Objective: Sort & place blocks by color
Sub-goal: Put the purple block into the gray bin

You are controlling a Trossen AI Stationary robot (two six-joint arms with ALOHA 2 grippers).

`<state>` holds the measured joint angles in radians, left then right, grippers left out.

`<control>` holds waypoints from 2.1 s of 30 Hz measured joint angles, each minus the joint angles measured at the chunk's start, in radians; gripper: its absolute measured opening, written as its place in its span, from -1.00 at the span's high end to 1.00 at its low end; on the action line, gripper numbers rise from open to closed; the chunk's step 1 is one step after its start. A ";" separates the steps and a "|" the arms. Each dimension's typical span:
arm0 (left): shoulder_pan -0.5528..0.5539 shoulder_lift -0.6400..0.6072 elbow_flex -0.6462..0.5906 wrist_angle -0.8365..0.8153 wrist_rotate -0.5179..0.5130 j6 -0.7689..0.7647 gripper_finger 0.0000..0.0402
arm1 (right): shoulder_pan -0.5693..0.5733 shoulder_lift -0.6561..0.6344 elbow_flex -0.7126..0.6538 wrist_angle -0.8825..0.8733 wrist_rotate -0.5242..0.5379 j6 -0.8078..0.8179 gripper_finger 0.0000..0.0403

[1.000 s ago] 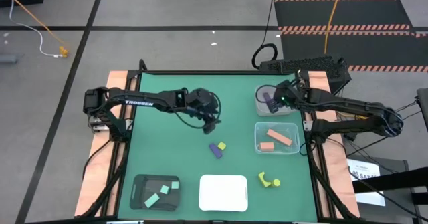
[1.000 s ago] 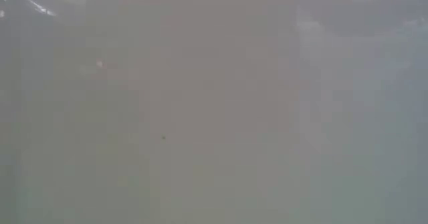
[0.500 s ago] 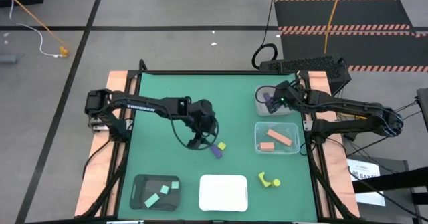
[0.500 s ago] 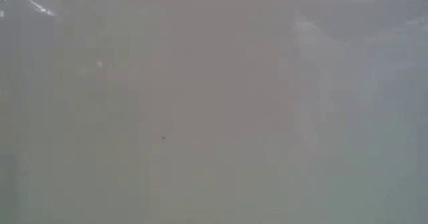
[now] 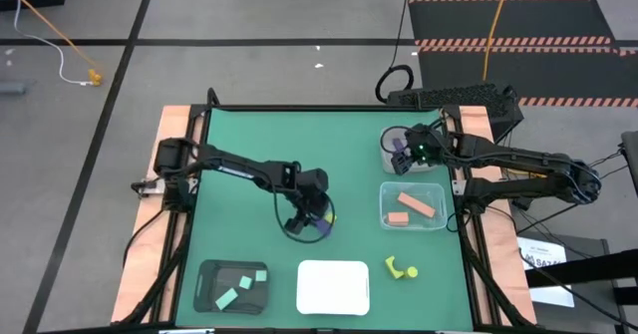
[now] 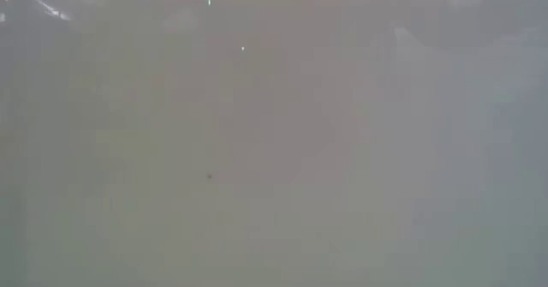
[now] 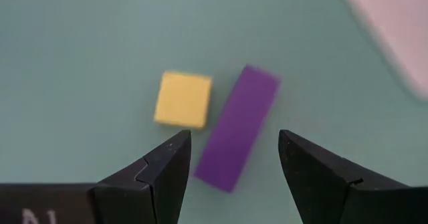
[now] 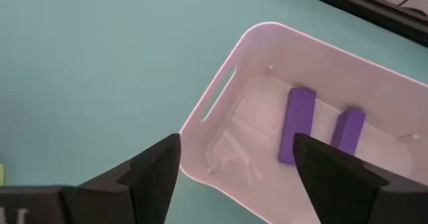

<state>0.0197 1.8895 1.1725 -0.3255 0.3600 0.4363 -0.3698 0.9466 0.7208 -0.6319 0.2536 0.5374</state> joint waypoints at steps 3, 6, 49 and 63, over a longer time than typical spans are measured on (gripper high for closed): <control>-0.009 0.030 0.000 0.001 -0.075 0.058 -0.12 | 0.006 0.000 0.000 0.001 -0.001 0.015 -0.38; -0.017 0.062 0.000 -0.013 -0.086 0.090 -0.12 | 0.005 0.000 0.000 0.000 -0.024 0.015 -0.37; 0.093 -0.239 -0.001 0.033 -0.464 -0.229 0.47 | 0.005 0.000 0.002 0.463 -0.021 -0.026 -0.37; 0.155 -0.239 -0.002 0.271 -0.707 -0.493 0.47 | 0.005 0.000 0.002 0.508 -0.020 0.044 -0.37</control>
<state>0.1750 1.6501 1.1709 -0.0544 -0.3468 -0.0562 -0.3645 0.9463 0.7223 -0.1240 0.2333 0.5813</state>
